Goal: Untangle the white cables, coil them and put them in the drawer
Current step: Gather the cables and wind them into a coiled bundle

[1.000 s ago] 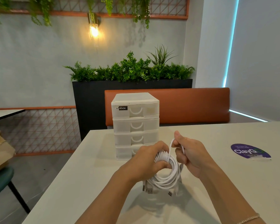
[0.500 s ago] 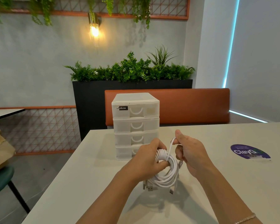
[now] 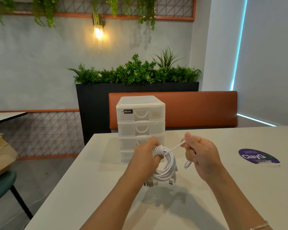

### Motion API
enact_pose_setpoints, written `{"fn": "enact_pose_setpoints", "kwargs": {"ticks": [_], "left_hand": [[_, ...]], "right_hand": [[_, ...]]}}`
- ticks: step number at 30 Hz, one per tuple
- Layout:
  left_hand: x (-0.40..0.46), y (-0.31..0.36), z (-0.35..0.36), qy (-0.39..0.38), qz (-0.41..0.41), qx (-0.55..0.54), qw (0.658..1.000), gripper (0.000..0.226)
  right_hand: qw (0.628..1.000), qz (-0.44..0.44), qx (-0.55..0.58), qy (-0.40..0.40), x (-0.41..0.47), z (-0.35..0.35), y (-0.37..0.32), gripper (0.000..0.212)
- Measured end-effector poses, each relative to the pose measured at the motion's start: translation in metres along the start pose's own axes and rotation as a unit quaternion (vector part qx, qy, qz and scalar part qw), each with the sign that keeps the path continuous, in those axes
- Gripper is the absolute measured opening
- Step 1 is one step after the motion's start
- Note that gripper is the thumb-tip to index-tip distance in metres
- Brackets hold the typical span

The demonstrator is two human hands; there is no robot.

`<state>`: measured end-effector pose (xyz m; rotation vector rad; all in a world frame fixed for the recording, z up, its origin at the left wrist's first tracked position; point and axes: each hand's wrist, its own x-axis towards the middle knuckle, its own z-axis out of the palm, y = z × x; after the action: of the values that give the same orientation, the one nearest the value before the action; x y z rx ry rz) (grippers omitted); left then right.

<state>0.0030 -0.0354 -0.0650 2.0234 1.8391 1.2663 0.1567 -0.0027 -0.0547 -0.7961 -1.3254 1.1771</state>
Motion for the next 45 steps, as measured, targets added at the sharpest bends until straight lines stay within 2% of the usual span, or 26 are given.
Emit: {"fn": "enact_pose_setpoints", "kwargs": {"ticks": [4, 7, 9, 12, 16, 21, 24, 28, 30, 32, 34, 36, 38, 40, 45], "left_hand": [[-0.001, -0.004, 0.000, 0.010, -0.002, 0.010, 1.000, 0.020], [-0.002, -0.004, -0.001, 0.010, 0.053, 0.049, 0.997, 0.022], [-0.004, 0.001, 0.002, -0.013, 0.103, 0.078, 0.992, 0.030], [-0.011, 0.011, 0.006, -0.060, 0.159, 0.097, 0.981, 0.028], [-0.011, 0.014, 0.003, -0.069, 0.183, 0.071, 0.978, 0.029], [-0.013, 0.020, 0.003, -0.100, 0.167, 0.017, 0.981, 0.051], [-0.013, 0.016, 0.006, -0.081, 0.200, 0.013, 0.976, 0.044], [-0.010, 0.009, 0.006, -0.052, 0.164, 0.012, 0.985, 0.037], [-0.008, 0.007, 0.006, -0.039, 0.130, 0.024, 0.990, 0.034], [-0.005, 0.005, 0.006, -0.020, 0.098, 0.037, 0.994, 0.031], [-0.004, 0.003, 0.005, -0.003, 0.065, 0.045, 0.997, 0.030], [-0.003, 0.000, 0.005, 0.014, 0.038, 0.045, 0.998, 0.028], [-0.003, -0.003, 0.003, 0.029, 0.013, 0.040, 0.999, 0.028], [-0.002, -0.005, 0.001, 0.039, -0.019, 0.016, 0.999, 0.023], [0.001, -0.009, 0.000, 0.046, -0.129, -0.102, 0.985, 0.029]], "right_hand": [[0.998, -0.040, -0.021, -0.050, -0.001, -0.004, 0.001, 0.026], [0.999, -0.039, -0.015, -0.014, 0.001, -0.005, 0.001, 0.027], [0.999, -0.036, -0.009, -0.001, 0.003, -0.005, 0.002, 0.033], [1.000, -0.026, -0.009, 0.005, 0.002, -0.004, 0.001, 0.033], [0.998, 0.013, -0.034, 0.052, 0.006, -0.001, 0.005, 0.032], [0.992, 0.053, -0.101, 0.048, 0.012, -0.001, 0.018, 0.048], [0.992, 0.085, -0.088, 0.022, 0.015, -0.003, 0.022, 0.065], [0.979, 0.128, -0.159, -0.020, 0.015, -0.003, 0.028, 0.051], [0.970, 0.114, -0.212, -0.019, 0.016, -0.003, 0.031, 0.038], [0.953, 0.035, -0.300, 0.019, 0.016, -0.003, 0.030, 0.021], [0.952, -0.065, -0.297, 0.035, 0.011, 0.001, 0.025, 0.010], [0.948, -0.154, -0.276, -0.022, 0.002, 0.008, 0.023, 0.013], [0.913, -0.231, -0.330, -0.072, -0.002, 0.016, 0.027, 0.014], [0.881, -0.238, -0.402, -0.075, 0.000, 0.017, 0.031, 0.009], [0.818, -0.184, -0.541, -0.071, -0.003, 0.021, 0.029, 0.016]]}}
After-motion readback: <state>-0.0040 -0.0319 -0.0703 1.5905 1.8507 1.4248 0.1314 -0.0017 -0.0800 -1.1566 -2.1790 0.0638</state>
